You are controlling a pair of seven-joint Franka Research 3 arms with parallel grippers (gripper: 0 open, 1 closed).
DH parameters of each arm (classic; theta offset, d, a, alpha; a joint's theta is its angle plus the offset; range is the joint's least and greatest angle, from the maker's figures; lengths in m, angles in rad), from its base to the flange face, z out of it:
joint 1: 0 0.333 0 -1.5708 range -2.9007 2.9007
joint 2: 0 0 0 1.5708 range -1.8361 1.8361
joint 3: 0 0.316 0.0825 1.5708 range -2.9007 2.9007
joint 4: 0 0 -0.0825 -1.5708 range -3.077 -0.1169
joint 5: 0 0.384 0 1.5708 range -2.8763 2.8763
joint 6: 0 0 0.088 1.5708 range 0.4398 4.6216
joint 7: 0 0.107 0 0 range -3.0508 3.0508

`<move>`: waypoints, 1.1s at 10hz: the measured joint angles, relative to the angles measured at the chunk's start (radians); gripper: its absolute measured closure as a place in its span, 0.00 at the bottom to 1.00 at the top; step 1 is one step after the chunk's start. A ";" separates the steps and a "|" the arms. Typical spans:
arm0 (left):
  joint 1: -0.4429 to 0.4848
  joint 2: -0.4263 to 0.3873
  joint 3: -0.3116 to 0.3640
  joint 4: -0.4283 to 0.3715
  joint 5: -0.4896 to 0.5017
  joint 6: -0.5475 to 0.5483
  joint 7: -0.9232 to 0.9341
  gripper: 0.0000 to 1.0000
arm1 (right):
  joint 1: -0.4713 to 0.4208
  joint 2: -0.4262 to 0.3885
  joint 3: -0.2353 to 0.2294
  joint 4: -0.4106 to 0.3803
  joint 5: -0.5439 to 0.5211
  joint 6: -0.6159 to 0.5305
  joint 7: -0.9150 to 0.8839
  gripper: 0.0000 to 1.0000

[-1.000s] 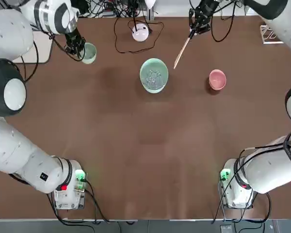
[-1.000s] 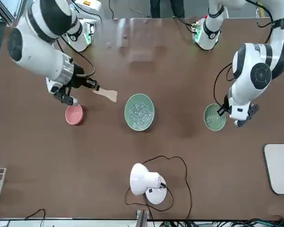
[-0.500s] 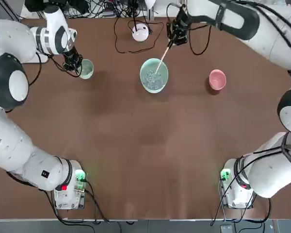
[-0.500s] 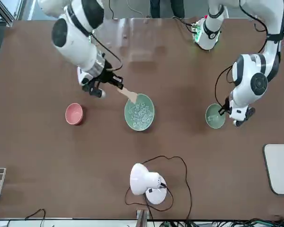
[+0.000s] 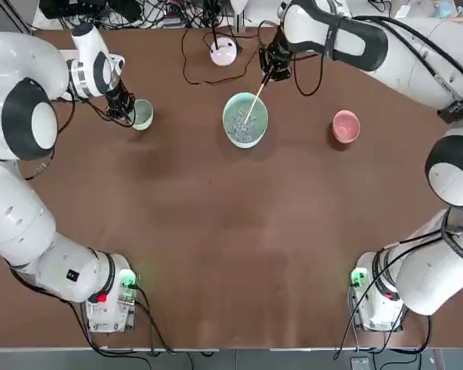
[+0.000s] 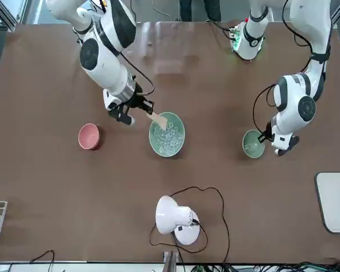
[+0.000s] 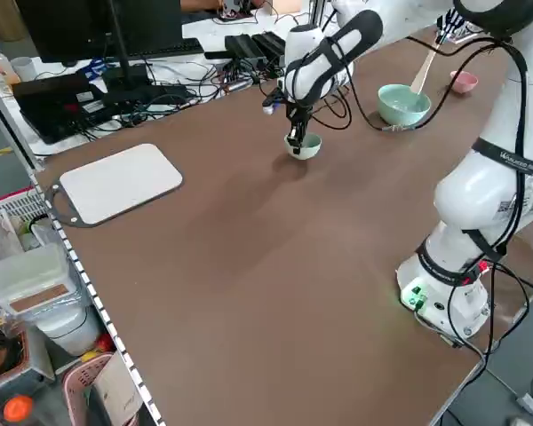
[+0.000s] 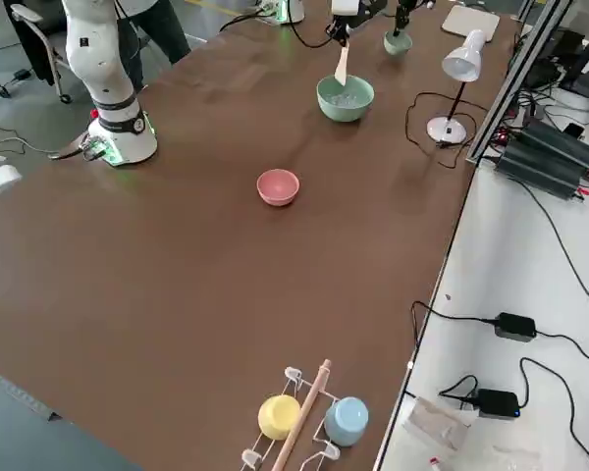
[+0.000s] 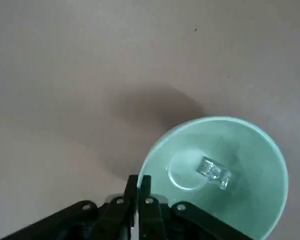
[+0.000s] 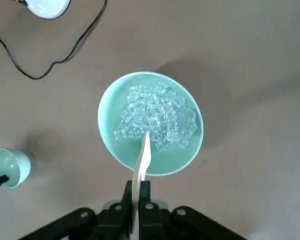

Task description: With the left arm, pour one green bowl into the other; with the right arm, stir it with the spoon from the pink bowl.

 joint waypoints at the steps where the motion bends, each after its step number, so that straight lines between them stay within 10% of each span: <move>1: 0.000 0.004 0.000 0.000 -0.002 0.000 0.003 0.96 | 0.005 0.014 0.000 0.001 -0.011 0.011 0.000 0.94; 11: -0.001 0.052 -0.004 0.005 -0.002 0.019 0.006 0.72 | 0.078 0.093 0.000 0.025 -0.192 0.053 0.074 0.94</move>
